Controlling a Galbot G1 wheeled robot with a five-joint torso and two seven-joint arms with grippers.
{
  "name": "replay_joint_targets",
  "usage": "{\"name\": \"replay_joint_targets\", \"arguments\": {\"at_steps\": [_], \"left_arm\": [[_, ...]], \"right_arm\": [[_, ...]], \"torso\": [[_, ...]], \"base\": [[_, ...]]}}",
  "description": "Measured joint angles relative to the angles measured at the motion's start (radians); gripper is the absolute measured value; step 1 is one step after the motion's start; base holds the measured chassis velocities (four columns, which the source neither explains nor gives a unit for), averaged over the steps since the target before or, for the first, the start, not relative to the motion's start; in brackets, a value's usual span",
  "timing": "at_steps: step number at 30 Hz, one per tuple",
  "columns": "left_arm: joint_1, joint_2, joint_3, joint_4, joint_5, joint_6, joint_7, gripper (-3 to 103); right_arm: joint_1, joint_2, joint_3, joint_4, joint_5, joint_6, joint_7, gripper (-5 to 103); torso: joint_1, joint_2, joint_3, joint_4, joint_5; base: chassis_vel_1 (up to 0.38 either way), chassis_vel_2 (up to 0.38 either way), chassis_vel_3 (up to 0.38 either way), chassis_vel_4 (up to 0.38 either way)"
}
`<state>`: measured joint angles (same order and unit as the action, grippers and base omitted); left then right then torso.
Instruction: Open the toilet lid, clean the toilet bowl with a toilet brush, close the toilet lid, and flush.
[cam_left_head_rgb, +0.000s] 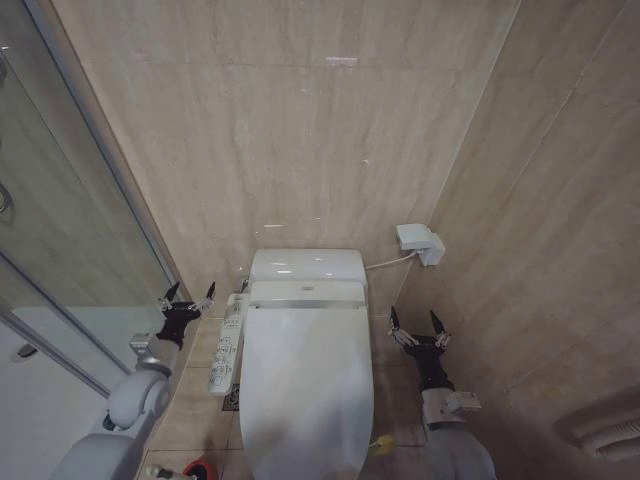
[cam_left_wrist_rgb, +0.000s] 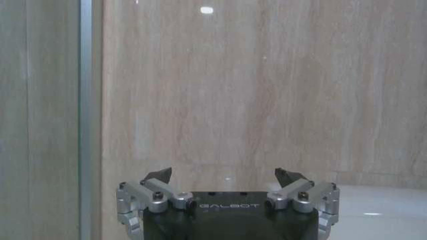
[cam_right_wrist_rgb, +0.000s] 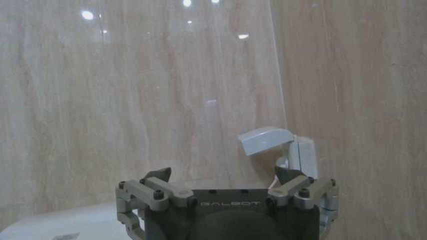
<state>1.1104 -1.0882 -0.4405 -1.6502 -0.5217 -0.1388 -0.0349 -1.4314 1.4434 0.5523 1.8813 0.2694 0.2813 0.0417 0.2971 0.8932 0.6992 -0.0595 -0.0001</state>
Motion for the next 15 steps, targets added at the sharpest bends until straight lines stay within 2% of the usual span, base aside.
{"name": "replay_joint_targets", "arguments": {"at_steps": [4,15], "left_arm": [[-0.002,-0.043,0.004,0.01,0.014,-0.022,0.012,100],[0.068,-0.081,-0.026,-0.034,0.026,-0.024,0.013,100]], "right_arm": [[0.0,0.0,0.0,0.0,0.0,0.0,0.0,100],[0.0,0.0,0.0,0.0,0.0,0.0,0.0,100]], "torso": [[0.0,0.0,0.0,-0.0001,0.0001],[0.0,0.0,0.0,0.0001,0.0003]], "base": [[0.0,0.0,0.0,0.0],[0.0,0.0,0.0,0.0]]}}
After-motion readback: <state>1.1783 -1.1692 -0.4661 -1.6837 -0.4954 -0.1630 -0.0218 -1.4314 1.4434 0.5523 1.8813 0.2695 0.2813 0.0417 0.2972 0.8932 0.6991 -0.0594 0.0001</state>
